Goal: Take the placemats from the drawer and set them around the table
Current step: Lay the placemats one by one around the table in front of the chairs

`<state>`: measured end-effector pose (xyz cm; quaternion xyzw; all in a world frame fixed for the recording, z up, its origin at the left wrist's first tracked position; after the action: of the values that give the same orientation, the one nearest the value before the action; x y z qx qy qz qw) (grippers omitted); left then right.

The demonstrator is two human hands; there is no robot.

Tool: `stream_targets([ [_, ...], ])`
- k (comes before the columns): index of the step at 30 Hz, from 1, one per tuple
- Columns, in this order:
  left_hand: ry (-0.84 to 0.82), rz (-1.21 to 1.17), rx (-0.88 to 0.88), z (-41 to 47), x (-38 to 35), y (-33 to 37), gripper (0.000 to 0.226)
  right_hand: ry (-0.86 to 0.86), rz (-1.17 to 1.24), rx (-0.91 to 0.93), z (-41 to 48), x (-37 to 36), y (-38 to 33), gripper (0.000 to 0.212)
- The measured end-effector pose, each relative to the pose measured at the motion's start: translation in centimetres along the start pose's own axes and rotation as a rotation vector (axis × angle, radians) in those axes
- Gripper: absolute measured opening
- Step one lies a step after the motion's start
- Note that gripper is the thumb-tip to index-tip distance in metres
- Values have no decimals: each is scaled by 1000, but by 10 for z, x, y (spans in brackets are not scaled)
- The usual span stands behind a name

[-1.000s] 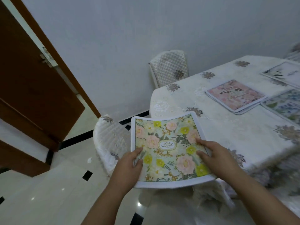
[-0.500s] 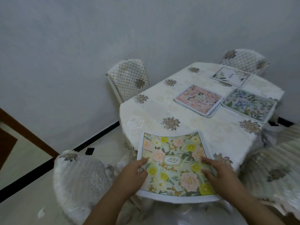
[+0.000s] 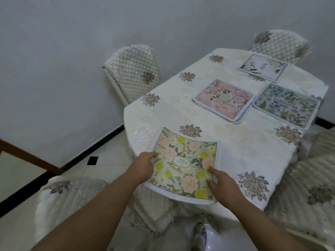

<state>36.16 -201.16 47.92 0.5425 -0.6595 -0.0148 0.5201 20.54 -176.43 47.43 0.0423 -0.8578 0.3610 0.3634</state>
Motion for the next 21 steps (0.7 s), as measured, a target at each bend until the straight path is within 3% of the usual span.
stream_targets([
  [5,34,57,32,52,4,-8,48,-35,-34,64,60,10,-10,53],
  [10,112,165,-51,101,17,-16,48,5,28,47,103,3,-17,55],
  [14,187,234,23,140,28,-24,57,-178,73,9,113,-35,-5,73],
  [17,46,299,193,152,15,-46,70,-290,84,-3,111,-72,18,89],
  [19,-71,273,207,152,-4,-63,72,-259,77,-15,106,-81,22,91],
  [21,-83,342,162,151,-20,-74,74,-228,73,-22,103,-79,14,87],
])
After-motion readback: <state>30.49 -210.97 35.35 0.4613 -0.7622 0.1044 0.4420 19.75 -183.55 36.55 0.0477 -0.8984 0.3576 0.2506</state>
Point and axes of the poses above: each hand's wrist, its own z-axis towards the middle knuckle, its own x-axis out of the back of the hand, y = z × x, the point moved 1 cm from there along z, towards the middle knuckle, and after that the axes turned 7 degrees about -y, right-handed, at the moved point
